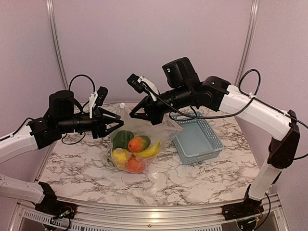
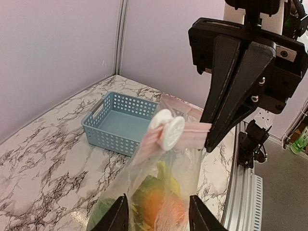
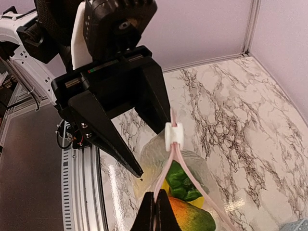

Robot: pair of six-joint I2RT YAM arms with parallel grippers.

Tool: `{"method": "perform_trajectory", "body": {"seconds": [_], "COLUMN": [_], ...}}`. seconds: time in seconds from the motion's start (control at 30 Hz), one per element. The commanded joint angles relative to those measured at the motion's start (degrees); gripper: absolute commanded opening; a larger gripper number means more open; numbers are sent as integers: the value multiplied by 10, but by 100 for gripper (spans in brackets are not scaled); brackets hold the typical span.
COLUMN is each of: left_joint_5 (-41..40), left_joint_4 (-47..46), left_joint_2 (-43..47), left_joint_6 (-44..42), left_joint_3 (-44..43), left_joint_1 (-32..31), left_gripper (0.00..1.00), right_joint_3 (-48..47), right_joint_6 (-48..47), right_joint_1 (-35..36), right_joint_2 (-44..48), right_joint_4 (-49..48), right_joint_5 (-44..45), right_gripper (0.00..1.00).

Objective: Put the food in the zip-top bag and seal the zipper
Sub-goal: Pass from the right arm to the left

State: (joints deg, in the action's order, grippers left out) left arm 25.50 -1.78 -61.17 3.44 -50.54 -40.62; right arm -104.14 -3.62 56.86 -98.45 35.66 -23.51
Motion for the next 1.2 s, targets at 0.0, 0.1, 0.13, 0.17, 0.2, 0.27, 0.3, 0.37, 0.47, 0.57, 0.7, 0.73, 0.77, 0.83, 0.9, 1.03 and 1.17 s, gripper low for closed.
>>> {"method": "perform_trajectory", "body": {"seconds": [0.0,0.1,0.13,0.17,0.2,0.27,0.3,0.37,0.47,0.57,0.7,0.73,0.77,0.83,0.9,1.03,1.17], "left_joint_5": [22,40,46,51,53,55,56,59,70,95,112,115,116,118,119,108,102], "left_joint_4": [-51,-78,-83,-87,-92,-106,-118,-138,-157,-169,-154,-151,-150,-148,-148,-141,-95], "left_joint_2": [-15,-28,-32,-37,-43,-51,-54,-59,-64,-67,-74,-74,-74,-73,-71,-60,-47], "left_joint_6": [-2,8,10,12,15,27,36,49,62,75,74,73,74,75,76,73,52], "left_joint_3": [-15,-19,-20,-22,-23,-24,-24,-23,-27,-29,-33,-32,-31,-30,-28,-28,-46], "left_joint_1": [-1,-1,-1,-1,-1,1,3,8,17,23,25,26,26,26,26,26,25], "left_gripper": [43,39,36,34,32,26,24,24,24,23,15,12,11,8,3,0,0], "right_joint_3": [-20,-13,-10,-6,-2,5,10,24,39,42,45,46,48,53,58,49,9], "right_joint_6": [11,13,14,15,16,20,21,27,33,33,33,33,33,42,47,43,15], "right_joint_1": [-2,-2,-2,-2,-2,-2,-2,-2,-2,-3,-4,-3,-4,-4,-4,-4,-3], "right_joint_2": [3,6,8,12,14,19,22,29,40,44,47,47,47,49,50,50,48], "right_joint_4": [-5,-2,-2,-2,-2,-2,-3,-8,-15,-14,-12,-14,-13,-16,-17,2,21], "right_joint_5": [-16,-15,-13,-11,-10,-7,-5,-4,0,13,23,24,24,23,25,59,86], "right_gripper": [0,0,0,0,0,0,0,0,0,0,0,0,0,0,0,7,30]}}
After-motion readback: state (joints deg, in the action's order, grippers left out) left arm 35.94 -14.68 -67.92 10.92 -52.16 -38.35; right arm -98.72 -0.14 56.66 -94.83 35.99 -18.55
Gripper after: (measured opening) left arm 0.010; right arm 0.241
